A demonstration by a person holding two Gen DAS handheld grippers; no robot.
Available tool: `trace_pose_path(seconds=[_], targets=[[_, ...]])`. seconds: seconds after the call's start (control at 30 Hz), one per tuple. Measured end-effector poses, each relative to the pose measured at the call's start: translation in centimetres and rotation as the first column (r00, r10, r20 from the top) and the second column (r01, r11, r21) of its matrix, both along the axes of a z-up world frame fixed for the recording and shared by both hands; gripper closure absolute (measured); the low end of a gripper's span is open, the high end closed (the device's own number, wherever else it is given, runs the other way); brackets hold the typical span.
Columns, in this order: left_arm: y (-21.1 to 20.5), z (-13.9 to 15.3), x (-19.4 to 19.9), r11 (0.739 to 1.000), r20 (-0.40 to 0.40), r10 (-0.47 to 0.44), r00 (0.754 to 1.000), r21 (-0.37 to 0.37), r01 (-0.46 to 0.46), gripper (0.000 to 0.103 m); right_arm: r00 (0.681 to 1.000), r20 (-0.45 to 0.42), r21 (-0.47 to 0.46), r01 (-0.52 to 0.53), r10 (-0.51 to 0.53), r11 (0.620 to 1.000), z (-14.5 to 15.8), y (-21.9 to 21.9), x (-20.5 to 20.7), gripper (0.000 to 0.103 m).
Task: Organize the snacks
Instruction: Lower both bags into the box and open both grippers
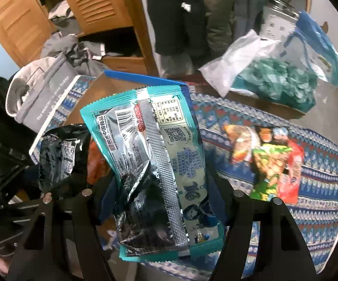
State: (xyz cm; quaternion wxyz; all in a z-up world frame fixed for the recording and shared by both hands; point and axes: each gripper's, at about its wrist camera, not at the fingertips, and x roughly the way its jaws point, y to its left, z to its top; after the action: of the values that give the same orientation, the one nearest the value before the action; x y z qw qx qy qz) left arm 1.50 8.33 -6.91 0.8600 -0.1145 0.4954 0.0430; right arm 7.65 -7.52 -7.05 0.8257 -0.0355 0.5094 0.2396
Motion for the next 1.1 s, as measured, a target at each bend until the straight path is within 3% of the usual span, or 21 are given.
trace_pose_path(seconds=[0.4, 0.83, 0.93, 1.0, 1.1], targets=[[4.6, -1.5, 0.0, 0.997, -0.026, 0.076, 0.997, -0.003, -0.076, 0.038, 0.998, -0.043, 0.001, -0.055, 0.055, 0.998, -1.2, 6.4, 0.9, 0.035], [6.6, -3.6, 0.4, 0.991, -0.093, 0.13, 0.987, -0.016, -0.132, 0.038, 0.994, -0.095, 0.004, -0.06, 0.06, 0.998, -2.9, 9.1, 1.7, 0.034], [6.8, -3.8, 0.3, 0.99, -0.107, 0.142, 0.984, -0.01, -0.143, 0.036, 0.993, -0.101, 0.002, -0.055, 0.055, 0.998, -3.1, 9.2, 1.9, 0.033], [6.8, -3.7, 0.2, 0.989, -0.106, 0.145, 0.984, -0.008, -0.147, 0.027, 0.993, -0.102, -0.003, -0.052, 0.052, 0.999, -3.1, 9.3, 1.9, 0.028], [6.7, -3.2, 0.1, 0.989, -0.093, 0.144, 0.985, -0.002, -0.145, 0.025, 0.993, -0.108, 0.017, -0.047, 0.049, 0.999, -3.0, 9.2, 1.9, 0.024]])
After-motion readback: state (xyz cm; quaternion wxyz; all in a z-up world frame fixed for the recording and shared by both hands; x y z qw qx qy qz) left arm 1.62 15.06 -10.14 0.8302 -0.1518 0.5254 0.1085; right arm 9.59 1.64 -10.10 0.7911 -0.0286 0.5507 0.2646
